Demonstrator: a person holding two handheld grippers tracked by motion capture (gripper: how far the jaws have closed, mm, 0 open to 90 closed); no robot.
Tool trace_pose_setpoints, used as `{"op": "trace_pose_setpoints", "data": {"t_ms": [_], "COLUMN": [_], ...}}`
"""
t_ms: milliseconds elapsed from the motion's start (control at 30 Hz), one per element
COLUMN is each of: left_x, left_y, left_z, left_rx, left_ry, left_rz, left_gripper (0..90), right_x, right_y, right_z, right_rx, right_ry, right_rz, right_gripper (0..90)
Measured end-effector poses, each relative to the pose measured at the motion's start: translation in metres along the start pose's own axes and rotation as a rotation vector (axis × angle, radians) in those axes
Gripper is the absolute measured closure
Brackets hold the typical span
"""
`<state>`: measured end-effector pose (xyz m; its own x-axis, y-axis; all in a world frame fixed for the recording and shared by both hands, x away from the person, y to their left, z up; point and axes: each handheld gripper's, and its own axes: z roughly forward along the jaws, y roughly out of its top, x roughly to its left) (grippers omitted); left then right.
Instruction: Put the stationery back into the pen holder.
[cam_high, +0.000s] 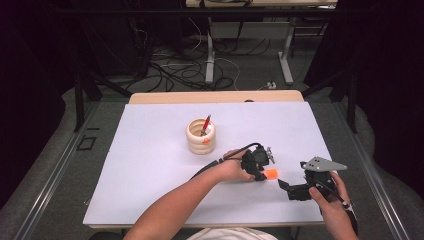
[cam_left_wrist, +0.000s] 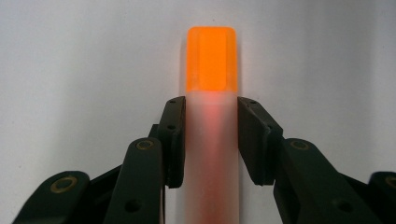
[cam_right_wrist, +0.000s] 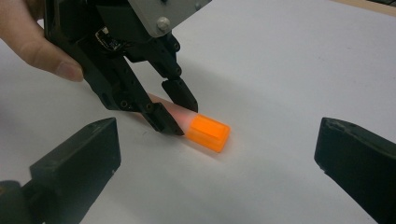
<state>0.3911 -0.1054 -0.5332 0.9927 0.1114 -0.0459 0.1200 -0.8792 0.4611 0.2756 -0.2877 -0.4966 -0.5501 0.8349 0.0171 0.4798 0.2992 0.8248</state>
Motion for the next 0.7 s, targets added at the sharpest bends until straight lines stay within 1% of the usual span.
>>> {"op": "trace_pose_setpoints", "data": {"t_ms": [33, 67, 133, 200, 267, 333, 367, 400, 433, 567, 600, 667, 700], "left_x": [0.0, 0.0, 0.001, 0.001, 0.002, 0.003, 0.004, 0.004, 0.005, 0.008, 0.008, 0.009, 0.01], "left_y": [0.0, 0.0, 0.0, 0.0, 0.001, 0.001, 0.001, 0.001, 0.002, 0.001, 0.001, 0.001, 0.001], "left_z": [-0.001, -0.001, -0.002, -0.004, -0.008, -0.011, -0.013, -0.015, -0.018, -0.027, -0.03, -0.035, -0.038], "left_rx": [0.008, 0.005, 0.001, -0.013, -0.029, -0.048, -0.067, -0.072, -0.082, -0.123, -0.135, -0.148, -0.161], "left_ry": [-0.006, -0.001, -0.005, 0.0, 0.006, 0.012, 0.017, 0.02, 0.028, 0.041, 0.05, 0.058, 0.062], "left_rz": [-0.011, -0.013, -0.023, -0.047, -0.052, -0.059, -0.069, -0.079, -0.077, -0.097, -0.1, -0.116, -0.12], "left_gripper": [64.5, 64.6, 64.6, 64.6, 64.6, 64.6, 64.6, 64.6, 64.6, 64.6, 64.6, 64.6, 64.6], "right_x": [0.0, 0.0, 0.0, 0.0, 0.0, 0.0, 0.0, 0.0, 0.0, 0.0, 0.001, 0.001, 0.001], "right_y": [0.0, 0.0, 0.0, 0.0, 0.0, 0.0, 0.0, 0.0, 0.0, 0.0, 0.0, 0.0, 0.001], "right_z": [0.0, 0.0, 0.0, 0.0, 0.0, 0.0, 0.0, 0.0, 0.0, 0.0, 0.0, 0.0, 0.0], "right_rx": [-0.001, 0.0, 0.0, 0.001, -0.002, 0.0, 0.0, 0.0, 0.0, 0.002, -0.002, -0.001, 0.001], "right_ry": [0.0, 0.004, 0.002, 0.0, -0.007, 0.0, 0.003, -0.001, 0.0, -0.004, -0.004, -0.005, -0.007], "right_rz": [0.0, 0.001, 0.001, -0.001, 0.0, 0.001, 0.003, 0.001, 0.002, -0.005, 0.002, 0.003, 0.003], "right_gripper": [0.1, 0.1, 0.1, 0.1, 0.1, 0.1, 0.1, 0.1, 0.1, 0.1, 0.1, 0.1, 0.1]}}
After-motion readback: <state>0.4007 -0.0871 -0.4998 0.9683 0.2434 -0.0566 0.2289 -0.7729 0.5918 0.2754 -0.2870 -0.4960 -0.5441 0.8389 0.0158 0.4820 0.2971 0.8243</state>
